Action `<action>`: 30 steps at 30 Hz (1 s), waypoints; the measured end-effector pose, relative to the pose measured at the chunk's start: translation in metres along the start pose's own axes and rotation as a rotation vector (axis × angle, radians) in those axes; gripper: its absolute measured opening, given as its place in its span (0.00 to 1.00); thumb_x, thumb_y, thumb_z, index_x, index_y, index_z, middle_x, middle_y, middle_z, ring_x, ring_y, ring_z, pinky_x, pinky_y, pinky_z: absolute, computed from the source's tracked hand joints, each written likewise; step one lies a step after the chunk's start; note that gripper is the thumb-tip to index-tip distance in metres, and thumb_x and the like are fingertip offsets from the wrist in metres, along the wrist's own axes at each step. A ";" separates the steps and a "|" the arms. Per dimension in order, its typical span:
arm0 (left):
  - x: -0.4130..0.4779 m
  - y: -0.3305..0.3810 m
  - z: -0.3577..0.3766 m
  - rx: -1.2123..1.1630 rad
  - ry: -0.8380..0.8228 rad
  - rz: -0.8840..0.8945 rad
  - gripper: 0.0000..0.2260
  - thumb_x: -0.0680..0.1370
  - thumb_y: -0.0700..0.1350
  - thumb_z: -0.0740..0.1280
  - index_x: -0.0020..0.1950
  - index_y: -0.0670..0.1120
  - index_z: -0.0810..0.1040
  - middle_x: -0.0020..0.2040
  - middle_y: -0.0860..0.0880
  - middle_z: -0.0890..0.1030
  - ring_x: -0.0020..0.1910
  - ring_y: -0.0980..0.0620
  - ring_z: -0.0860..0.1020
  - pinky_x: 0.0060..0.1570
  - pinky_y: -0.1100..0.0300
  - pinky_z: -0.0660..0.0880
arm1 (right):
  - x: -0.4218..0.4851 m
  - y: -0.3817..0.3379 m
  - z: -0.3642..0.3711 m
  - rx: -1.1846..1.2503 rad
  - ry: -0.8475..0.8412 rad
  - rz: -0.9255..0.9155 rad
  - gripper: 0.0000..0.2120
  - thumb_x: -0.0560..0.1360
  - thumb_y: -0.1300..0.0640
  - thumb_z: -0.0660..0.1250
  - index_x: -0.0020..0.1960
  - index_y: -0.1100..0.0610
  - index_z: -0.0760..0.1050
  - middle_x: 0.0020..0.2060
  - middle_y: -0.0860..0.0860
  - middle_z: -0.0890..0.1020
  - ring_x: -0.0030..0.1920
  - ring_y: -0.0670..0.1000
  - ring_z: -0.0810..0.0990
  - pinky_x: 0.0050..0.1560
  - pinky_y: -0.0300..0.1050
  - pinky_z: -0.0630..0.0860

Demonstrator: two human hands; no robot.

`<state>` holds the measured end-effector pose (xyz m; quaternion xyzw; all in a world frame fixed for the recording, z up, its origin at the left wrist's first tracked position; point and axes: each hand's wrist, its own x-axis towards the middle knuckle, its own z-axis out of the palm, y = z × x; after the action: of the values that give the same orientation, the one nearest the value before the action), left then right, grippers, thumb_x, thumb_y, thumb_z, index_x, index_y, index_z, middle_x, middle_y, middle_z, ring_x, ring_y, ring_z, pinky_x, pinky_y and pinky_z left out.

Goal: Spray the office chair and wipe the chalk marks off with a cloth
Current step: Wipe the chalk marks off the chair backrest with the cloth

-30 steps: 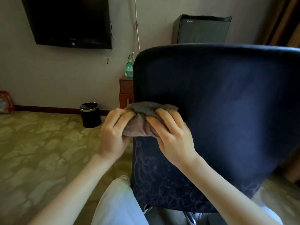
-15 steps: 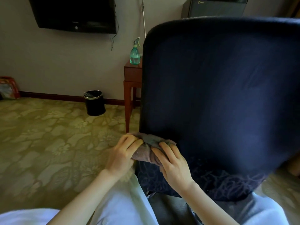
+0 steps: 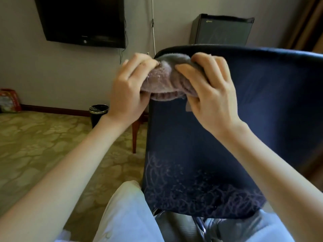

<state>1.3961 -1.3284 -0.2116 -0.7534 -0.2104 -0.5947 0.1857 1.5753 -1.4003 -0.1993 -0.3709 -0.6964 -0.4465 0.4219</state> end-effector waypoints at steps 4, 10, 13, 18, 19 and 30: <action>0.003 0.004 -0.003 0.033 -0.008 0.041 0.12 0.73 0.32 0.63 0.55 0.36 0.78 0.54 0.39 0.78 0.50 0.39 0.77 0.48 0.50 0.75 | -0.004 0.005 -0.005 -0.023 -0.021 -0.024 0.12 0.76 0.64 0.67 0.59 0.64 0.79 0.57 0.62 0.79 0.52 0.64 0.77 0.59 0.48 0.73; -0.073 0.001 0.031 0.031 -0.112 -0.041 0.13 0.72 0.31 0.69 0.55 0.37 0.80 0.54 0.42 0.78 0.50 0.40 0.75 0.51 0.56 0.71 | -0.078 0.002 0.019 -0.014 -0.178 -0.004 0.14 0.74 0.69 0.66 0.59 0.62 0.79 0.56 0.61 0.79 0.47 0.63 0.76 0.54 0.51 0.74; -0.127 -0.002 0.049 0.009 -0.158 -0.089 0.17 0.68 0.29 0.71 0.55 0.38 0.79 0.56 0.45 0.75 0.50 0.41 0.75 0.52 0.56 0.71 | -0.129 -0.008 0.035 0.009 -0.282 -0.008 0.16 0.73 0.69 0.66 0.59 0.61 0.79 0.57 0.59 0.79 0.48 0.63 0.76 0.55 0.50 0.74; -0.215 -0.003 0.065 -0.029 -0.269 -0.138 0.19 0.68 0.30 0.66 0.57 0.42 0.76 0.56 0.48 0.73 0.51 0.43 0.71 0.51 0.55 0.71 | -0.223 -0.038 0.065 0.065 -0.433 0.074 0.22 0.69 0.69 0.67 0.63 0.58 0.74 0.62 0.55 0.70 0.52 0.63 0.74 0.50 0.56 0.77; -0.230 -0.004 0.066 -0.034 -0.309 -0.149 0.21 0.66 0.29 0.67 0.57 0.42 0.75 0.56 0.49 0.73 0.51 0.43 0.71 0.51 0.55 0.71 | -0.240 -0.045 0.069 0.070 -0.467 0.091 0.24 0.69 0.69 0.67 0.63 0.58 0.73 0.62 0.55 0.70 0.52 0.62 0.74 0.47 0.56 0.78; -0.233 0.013 0.065 -0.051 -0.451 -0.250 0.32 0.55 0.21 0.68 0.57 0.42 0.76 0.56 0.49 0.74 0.50 0.44 0.73 0.39 0.50 0.78 | -0.232 -0.056 0.056 0.138 -0.490 0.229 0.25 0.64 0.70 0.73 0.60 0.59 0.78 0.59 0.55 0.74 0.52 0.59 0.75 0.50 0.48 0.78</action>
<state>1.4087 -1.3277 -0.4532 -0.8396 -0.3230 -0.4348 0.0402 1.5963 -1.3990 -0.4439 -0.5147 -0.7599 -0.2445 0.3128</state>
